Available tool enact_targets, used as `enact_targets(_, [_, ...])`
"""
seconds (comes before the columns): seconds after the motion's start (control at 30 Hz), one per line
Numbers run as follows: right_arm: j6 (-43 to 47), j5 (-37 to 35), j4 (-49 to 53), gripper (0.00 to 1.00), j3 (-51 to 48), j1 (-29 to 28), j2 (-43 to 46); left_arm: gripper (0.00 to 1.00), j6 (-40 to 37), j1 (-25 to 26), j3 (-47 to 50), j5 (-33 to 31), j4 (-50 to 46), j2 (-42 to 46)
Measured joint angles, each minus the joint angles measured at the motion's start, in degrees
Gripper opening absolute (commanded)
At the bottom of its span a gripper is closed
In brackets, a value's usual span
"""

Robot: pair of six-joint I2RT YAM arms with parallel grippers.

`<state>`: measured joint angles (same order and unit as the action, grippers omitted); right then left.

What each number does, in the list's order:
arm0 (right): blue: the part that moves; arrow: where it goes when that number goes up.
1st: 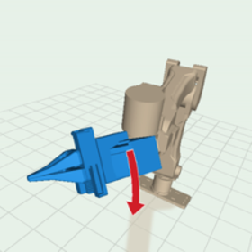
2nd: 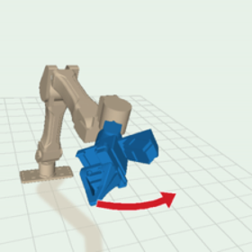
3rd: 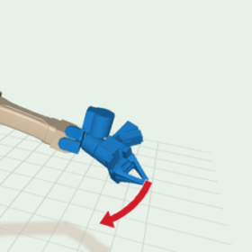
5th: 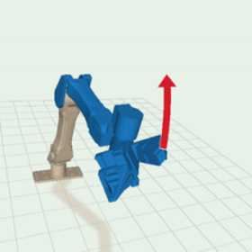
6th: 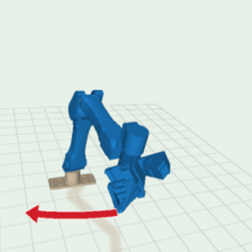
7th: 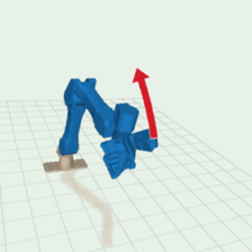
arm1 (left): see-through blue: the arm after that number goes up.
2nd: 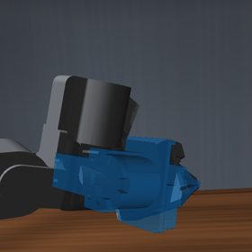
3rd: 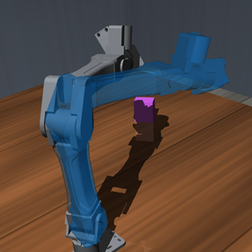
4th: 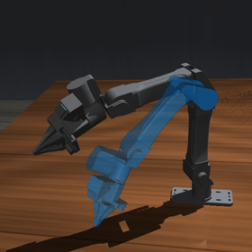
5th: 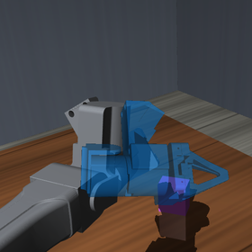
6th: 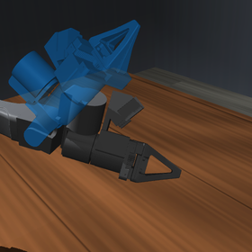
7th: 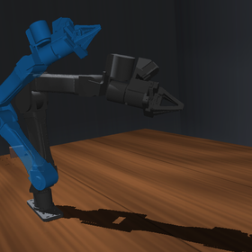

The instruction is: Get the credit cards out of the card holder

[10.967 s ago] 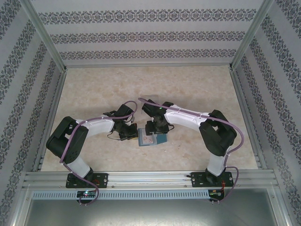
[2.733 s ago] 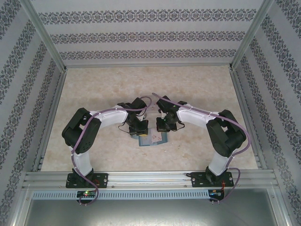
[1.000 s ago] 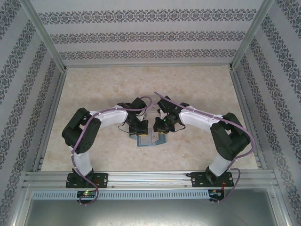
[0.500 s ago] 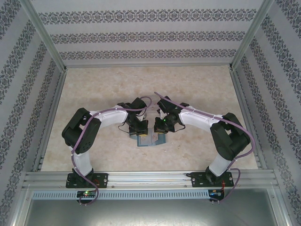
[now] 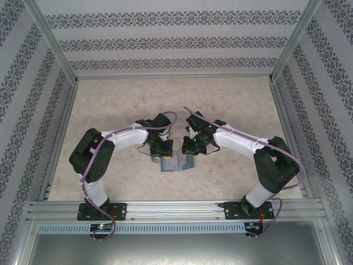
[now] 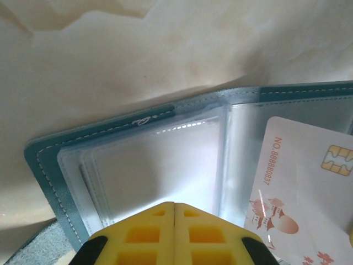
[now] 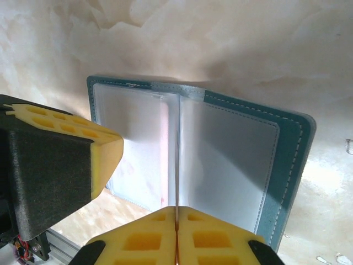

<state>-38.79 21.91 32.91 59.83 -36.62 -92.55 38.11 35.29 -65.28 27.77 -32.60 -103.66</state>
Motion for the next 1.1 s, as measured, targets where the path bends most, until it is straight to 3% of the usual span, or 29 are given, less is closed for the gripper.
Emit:
enact_targets(0.17, [3.34, -1.31, 3.04, 0.06, 1.25, 0.02, 0.44, 0.01, 0.02, -0.15, 0.00, -0.44, 0.00, 0.79])
enact_targets(0.37, [13.33, -2.99, 9.16, 0.05, 6.25, 0.02, 0.37, 0.01, 0.11, -1.29, 1.09, -1.11, 0.61, 4.09])
enact_targets(1.1, [66.95, -9.57, 28.50, 0.05, 28.37, 0.11, -8.33, 0.01, 1.66, -6.86, 11.67, -1.27, 4.48, 10.93])
